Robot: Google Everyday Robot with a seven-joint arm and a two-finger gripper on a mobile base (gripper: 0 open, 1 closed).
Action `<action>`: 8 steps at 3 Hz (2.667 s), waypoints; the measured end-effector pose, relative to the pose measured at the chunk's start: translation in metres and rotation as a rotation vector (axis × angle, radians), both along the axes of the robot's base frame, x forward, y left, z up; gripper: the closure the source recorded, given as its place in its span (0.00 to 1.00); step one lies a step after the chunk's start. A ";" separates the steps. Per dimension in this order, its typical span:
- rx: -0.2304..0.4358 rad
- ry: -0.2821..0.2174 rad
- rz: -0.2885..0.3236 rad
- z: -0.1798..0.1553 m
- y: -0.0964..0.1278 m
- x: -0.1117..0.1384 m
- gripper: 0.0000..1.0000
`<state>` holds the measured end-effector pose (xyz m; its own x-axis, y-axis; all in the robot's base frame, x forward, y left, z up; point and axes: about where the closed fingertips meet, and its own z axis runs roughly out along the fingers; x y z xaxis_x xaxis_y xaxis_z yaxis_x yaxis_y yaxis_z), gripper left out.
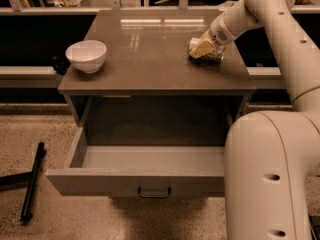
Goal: Place 7up can into top drawer
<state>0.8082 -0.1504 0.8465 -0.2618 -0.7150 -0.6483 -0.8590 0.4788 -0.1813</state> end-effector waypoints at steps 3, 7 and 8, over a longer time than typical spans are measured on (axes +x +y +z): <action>0.003 -0.032 0.119 0.049 0.030 -0.102 1.00; 0.029 0.202 0.139 0.021 0.092 -0.250 1.00; 0.001 0.326 0.146 -0.060 0.091 -0.266 1.00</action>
Offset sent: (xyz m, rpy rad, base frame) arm -0.1638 0.0336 0.0617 -0.0115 -0.0889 0.1499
